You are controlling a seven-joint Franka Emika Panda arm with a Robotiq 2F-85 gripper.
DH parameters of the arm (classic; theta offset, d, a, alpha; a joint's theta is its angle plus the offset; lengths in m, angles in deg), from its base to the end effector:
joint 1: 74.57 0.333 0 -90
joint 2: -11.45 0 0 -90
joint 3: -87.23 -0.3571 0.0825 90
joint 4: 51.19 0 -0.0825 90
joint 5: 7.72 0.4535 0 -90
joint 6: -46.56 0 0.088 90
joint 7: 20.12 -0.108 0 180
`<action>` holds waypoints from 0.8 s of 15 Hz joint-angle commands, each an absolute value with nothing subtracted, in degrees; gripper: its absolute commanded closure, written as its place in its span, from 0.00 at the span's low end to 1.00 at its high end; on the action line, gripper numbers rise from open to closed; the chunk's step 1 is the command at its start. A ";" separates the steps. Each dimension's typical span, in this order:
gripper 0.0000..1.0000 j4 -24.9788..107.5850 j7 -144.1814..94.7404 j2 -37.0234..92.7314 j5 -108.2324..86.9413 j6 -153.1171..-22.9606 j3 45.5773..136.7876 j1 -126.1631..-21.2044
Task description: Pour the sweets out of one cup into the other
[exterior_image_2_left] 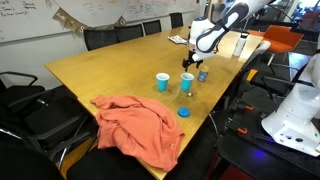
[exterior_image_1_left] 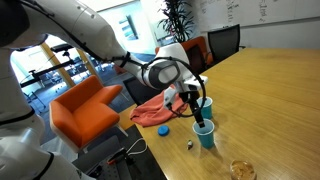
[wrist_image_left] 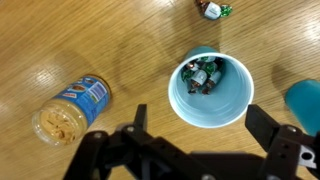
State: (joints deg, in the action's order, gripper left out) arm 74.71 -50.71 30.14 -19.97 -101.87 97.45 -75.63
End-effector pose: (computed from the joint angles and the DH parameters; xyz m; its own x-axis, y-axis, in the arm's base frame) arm 0.6065 -0.1175 0.2238 0.8540 -0.5027 0.1343 -0.5181 -0.8456 0.1287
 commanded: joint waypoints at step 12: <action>0.25 73.62 -48.83 40.10 -18.43 -111.49 101.87 -72.98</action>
State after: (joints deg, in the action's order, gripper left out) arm 73.89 -49.57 38.78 -19.72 -108.74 100.67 -74.49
